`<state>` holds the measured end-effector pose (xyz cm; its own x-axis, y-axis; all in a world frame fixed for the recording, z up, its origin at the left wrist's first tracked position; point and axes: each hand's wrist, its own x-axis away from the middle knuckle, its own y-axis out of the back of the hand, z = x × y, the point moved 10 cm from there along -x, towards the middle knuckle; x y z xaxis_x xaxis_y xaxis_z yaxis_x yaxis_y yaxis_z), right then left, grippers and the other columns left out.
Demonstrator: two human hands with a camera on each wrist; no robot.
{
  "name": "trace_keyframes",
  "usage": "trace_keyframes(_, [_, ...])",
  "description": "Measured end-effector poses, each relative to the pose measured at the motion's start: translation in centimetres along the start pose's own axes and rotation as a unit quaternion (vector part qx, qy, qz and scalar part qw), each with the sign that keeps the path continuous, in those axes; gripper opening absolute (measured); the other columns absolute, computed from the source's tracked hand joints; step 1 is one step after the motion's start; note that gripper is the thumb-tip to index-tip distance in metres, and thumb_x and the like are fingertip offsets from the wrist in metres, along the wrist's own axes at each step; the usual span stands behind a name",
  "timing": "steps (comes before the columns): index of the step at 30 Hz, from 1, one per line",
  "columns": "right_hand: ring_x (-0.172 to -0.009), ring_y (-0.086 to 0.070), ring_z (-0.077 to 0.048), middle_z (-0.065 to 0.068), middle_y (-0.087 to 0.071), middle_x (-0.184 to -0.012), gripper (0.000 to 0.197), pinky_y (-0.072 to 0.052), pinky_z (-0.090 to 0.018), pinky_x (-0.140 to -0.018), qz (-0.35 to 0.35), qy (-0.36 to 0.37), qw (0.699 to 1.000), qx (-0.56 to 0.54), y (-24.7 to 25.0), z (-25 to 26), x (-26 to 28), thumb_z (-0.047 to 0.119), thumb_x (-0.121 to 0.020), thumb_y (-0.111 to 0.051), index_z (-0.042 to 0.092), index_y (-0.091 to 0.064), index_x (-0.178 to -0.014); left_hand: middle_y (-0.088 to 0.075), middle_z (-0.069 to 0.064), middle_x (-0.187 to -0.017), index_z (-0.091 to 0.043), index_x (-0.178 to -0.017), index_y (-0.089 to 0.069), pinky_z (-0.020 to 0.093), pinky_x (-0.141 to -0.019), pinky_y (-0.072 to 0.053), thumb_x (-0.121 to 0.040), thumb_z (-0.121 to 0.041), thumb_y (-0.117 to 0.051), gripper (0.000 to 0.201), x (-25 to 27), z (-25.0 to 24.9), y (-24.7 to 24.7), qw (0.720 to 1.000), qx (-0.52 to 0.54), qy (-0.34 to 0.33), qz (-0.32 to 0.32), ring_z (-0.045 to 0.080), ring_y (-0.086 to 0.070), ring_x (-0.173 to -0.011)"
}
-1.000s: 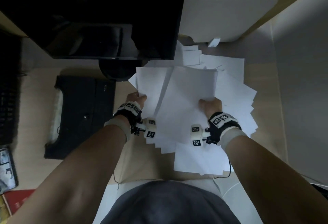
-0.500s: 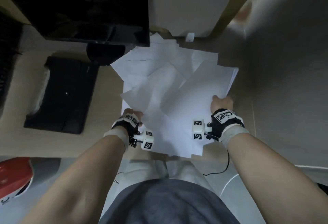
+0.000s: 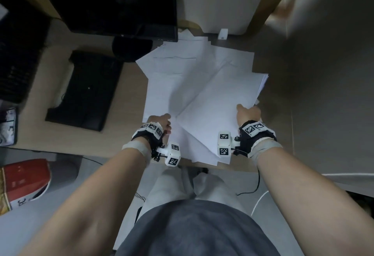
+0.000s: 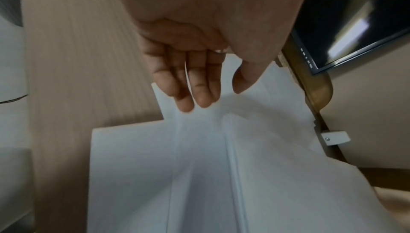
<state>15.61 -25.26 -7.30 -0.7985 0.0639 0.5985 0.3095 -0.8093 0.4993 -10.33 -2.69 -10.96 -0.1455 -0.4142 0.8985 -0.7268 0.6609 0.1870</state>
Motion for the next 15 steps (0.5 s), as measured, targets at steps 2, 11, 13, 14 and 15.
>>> trace_keyframes(2, [-0.118,-0.057,-0.033,-0.016,-0.056,-0.131,0.052,-0.043,-0.031,-0.094,0.019,-0.001,1.0,0.001,-1.7,-0.3,0.3,0.018,-0.091,-0.06,-0.002,-0.044,-0.137,-0.056,0.007,-0.073,-0.008,-0.089,-0.058,0.031,-0.061,-0.043,-0.09,-0.021,-0.055,0.013,-1.2,-0.9,1.1,0.999,-0.05,-0.002,-0.014,0.02,-0.051,-0.058])
trace_keyframes(11, [-0.12,-0.052,-0.036,-0.014,-0.046,-0.142,0.073,-0.042,-0.041,-0.101,0.056,-0.057,0.985,0.154,-7.6,-2.6,0.1,0.037,-0.082,-0.066,0.01,-0.037,-0.143,-0.048,0.013,-0.142,-0.012,-0.144,-0.04,0.039,-0.108,-0.04,-0.084,-0.036,-0.068,0.07,-4.9,-3.8,-0.3,0.98,-0.184,-0.067,0.014,0.03,-0.048,-0.128])
trace_keyframes(13, [-0.117,-0.053,-0.035,-0.013,-0.046,-0.138,0.087,-0.043,-0.042,-0.097,0.046,-0.119,0.974,0.186,-7.2,-4.0,0.1,0.046,-0.073,-0.07,0.007,-0.033,-0.141,-0.05,0.016,-0.139,-0.009,-0.142,-0.041,0.041,-0.105,-0.042,-0.06,-0.053,-0.074,0.099,-6.3,-3.6,-1.2,0.976,-0.21,-0.059,0.029,0.033,-0.051,-0.124])
trace_keyframes(14, [-0.114,-0.053,-0.033,-0.01,-0.047,-0.135,0.089,-0.042,-0.039,-0.091,0.048,-0.134,0.975,0.17,-7.3,-4.6,0.0,0.047,-0.073,-0.072,0.005,-0.031,-0.14,-0.05,0.018,-0.137,-0.005,-0.14,-0.042,0.042,-0.102,-0.043,-0.053,-0.055,-0.074,0.105,-6.6,-3.8,-1.5,0.972,-0.222,-0.066,0.031,0.034,-0.052,-0.122])
trace_keyframes(15, [-0.108,-0.054,-0.031,-0.007,-0.047,-0.131,0.088,-0.04,-0.037,-0.085,0.054,-0.14,0.978,0.147,-7.5,-5.0,-0.2,0.045,-0.075,-0.072,0.005,-0.029,-0.141,-0.05,0.019,-0.136,-0.002,-0.138,-0.041,0.041,-0.099,-0.043,-0.055,-0.051,-0.076,0.103,-6.8,-4.1,-2.0,0.971,-0.227,-0.073,0.032,0.034,-0.052,-0.121])
